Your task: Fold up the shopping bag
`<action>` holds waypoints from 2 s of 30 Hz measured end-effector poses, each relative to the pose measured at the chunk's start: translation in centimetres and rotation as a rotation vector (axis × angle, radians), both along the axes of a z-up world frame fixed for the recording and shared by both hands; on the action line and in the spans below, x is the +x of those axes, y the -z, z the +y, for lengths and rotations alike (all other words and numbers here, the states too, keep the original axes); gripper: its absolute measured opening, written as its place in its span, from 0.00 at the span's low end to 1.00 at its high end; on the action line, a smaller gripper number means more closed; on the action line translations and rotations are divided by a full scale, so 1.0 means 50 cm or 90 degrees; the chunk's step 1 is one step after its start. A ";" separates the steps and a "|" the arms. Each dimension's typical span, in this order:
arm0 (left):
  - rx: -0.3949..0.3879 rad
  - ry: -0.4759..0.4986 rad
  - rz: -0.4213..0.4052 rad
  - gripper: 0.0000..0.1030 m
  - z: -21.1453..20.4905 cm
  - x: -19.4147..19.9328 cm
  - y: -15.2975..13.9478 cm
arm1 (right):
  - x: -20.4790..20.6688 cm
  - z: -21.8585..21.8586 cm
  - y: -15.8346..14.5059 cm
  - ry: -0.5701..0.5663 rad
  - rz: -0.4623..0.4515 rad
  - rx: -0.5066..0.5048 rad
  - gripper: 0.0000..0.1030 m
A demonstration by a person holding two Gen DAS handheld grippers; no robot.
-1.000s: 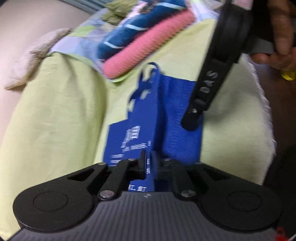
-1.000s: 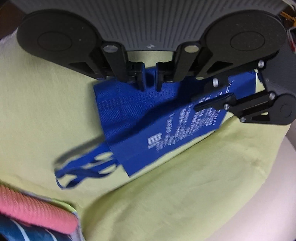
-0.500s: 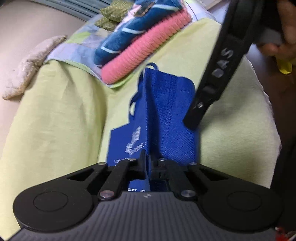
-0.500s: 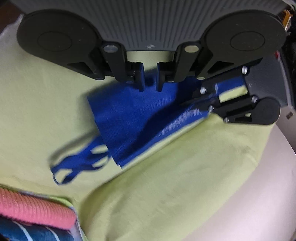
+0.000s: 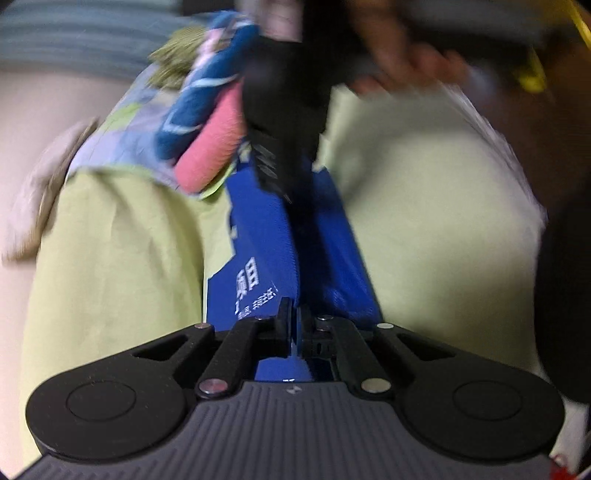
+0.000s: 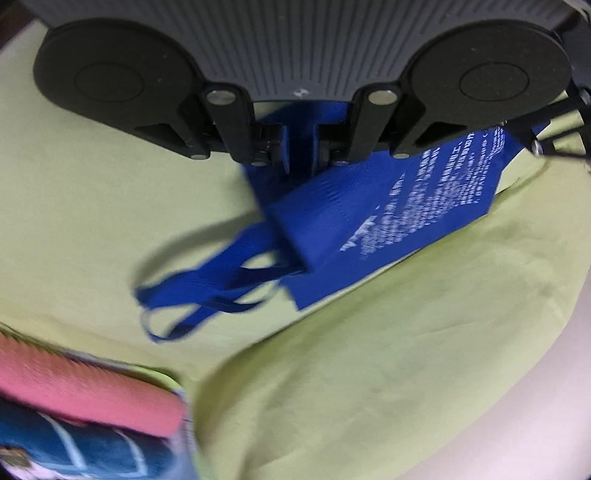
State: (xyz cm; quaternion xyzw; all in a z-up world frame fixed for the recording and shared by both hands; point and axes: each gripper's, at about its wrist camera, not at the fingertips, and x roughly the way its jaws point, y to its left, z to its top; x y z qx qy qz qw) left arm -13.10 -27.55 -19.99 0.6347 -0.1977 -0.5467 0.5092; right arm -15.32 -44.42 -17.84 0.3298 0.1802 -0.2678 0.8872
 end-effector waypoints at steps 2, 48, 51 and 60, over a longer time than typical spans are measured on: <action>0.003 0.003 -0.008 0.00 0.002 -0.003 0.010 | -0.033 -0.003 0.004 0.002 -0.018 0.032 0.11; -0.011 -0.094 0.135 0.03 -0.082 -0.025 0.016 | -0.027 -0.070 -0.044 0.015 -0.089 0.204 0.05; -0.010 -0.092 0.131 0.00 -0.084 -0.028 0.026 | -0.041 -0.054 -0.029 0.018 -0.075 0.199 0.05; -0.014 -0.080 0.158 0.00 -0.113 -0.042 0.023 | -0.036 -0.042 -0.019 0.016 -0.044 0.173 0.04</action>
